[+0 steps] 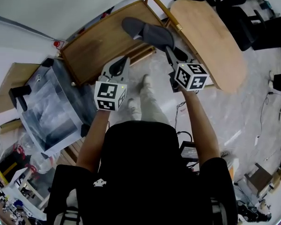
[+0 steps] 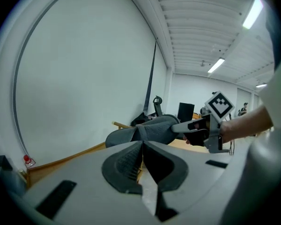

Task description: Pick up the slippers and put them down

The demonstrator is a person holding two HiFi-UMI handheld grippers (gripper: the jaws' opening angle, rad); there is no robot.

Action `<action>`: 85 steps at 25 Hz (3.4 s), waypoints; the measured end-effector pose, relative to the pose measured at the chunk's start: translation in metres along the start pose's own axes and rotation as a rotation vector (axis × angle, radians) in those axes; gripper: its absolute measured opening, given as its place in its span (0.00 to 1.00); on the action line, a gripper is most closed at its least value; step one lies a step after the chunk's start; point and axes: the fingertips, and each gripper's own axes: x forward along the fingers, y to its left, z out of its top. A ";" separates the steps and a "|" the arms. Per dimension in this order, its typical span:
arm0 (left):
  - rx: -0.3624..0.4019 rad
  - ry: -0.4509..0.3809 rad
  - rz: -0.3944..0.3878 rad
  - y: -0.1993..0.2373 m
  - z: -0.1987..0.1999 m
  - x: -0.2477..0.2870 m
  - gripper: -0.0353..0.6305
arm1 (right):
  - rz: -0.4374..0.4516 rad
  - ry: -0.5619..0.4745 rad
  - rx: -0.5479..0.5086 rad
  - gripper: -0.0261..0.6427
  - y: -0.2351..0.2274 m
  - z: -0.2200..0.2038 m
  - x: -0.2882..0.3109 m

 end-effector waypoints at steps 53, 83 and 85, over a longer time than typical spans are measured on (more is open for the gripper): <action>0.061 0.087 -0.307 -0.165 -0.061 -0.010 0.06 | -0.302 -0.060 0.122 0.12 -0.040 -0.101 -0.213; 0.106 0.239 -0.315 -0.186 -0.242 0.034 0.06 | -0.240 0.052 0.240 0.12 -0.096 -0.291 -0.180; 0.106 0.239 -0.303 -0.185 -0.261 0.034 0.06 | -0.231 0.056 0.242 0.12 -0.097 -0.309 -0.177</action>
